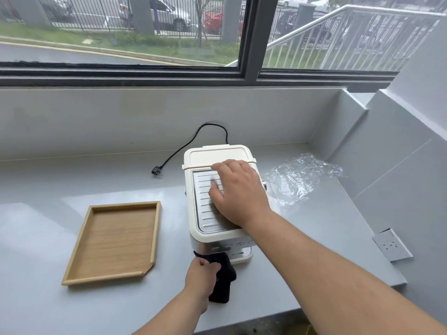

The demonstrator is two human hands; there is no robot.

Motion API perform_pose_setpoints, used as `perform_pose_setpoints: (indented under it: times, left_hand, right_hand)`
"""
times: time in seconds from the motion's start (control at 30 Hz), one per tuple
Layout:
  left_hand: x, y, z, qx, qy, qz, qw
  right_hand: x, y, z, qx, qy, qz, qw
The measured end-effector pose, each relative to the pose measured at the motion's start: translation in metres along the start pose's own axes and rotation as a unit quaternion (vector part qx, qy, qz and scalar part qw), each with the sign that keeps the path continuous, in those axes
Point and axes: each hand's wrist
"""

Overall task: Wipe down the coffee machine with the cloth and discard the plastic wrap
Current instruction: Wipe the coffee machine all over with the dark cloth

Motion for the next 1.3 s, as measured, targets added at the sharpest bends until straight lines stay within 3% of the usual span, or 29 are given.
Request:
perform_pose_setpoints:
  times: [0.17, 0.33, 0.47, 0.67, 0.73, 0.87, 1.0, 1.1, 1.2, 1.3]
  left_hand:
    - [-0.001, 0.012, 0.032, -0.030, 0.000, -0.029, 0.999]
    - [0.000, 0.018, 0.058, -0.051, -0.002, -0.027, 0.998]
    - [-0.001, 0.021, 0.075, -0.077, 0.004, -0.043, 0.996]
    - [-0.001, 0.026, 0.099, -0.077, -0.019, -0.024, 0.997]
    - [-0.001, 0.027, 0.103, -0.087, -0.024, -0.019, 0.996]
    - [-0.004, 0.032, 0.108, -0.079, -0.025, -0.011, 0.997]
    - [-0.012, 0.034, 0.111, -0.016, -0.020, 0.004, 1.000]
    - [-0.021, 0.038, 0.118, 0.111, 0.016, 0.034, 0.993]
    - [-0.036, 0.046, 0.129, 0.286, 0.038, 0.093, 0.953]
    - [-0.055, 0.051, 0.139, 0.371, 0.000, 0.130, 0.920]
  right_hand:
    - [-0.026, 0.047, -0.017, 0.062, 0.065, 0.068, 0.994]
    - [-0.072, 0.102, -0.015, 0.175, 0.106, 0.230, 0.951]
    - [-0.131, 0.119, 0.019, 0.174, 0.006, 0.299, 0.938]
    - [-0.177, 0.112, 0.074, 0.210, -0.188, 0.314, 0.906]
    - [-0.181, 0.112, 0.088, 0.241, -0.204, 0.328, 0.890]
    - [-0.174, 0.117, 0.105, 0.303, -0.147, 0.380, 0.861]
    - [-0.156, 0.126, 0.109, 0.367, -0.117, 0.446, 0.808]
    - [-0.146, 0.135, 0.110, 0.382, -0.105, 0.471, 0.789]
    - [-0.141, 0.145, 0.109, 0.405, -0.106, 0.470, 0.777]
    - [-0.133, 0.160, 0.110, 0.439, -0.112, 0.474, 0.755]
Point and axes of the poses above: each hand's wrist, its own x-axis towards the middle knuckle, its own z-axis out of the palm, y = z × x, and after that the axes turned 1 degree about y, right-handed
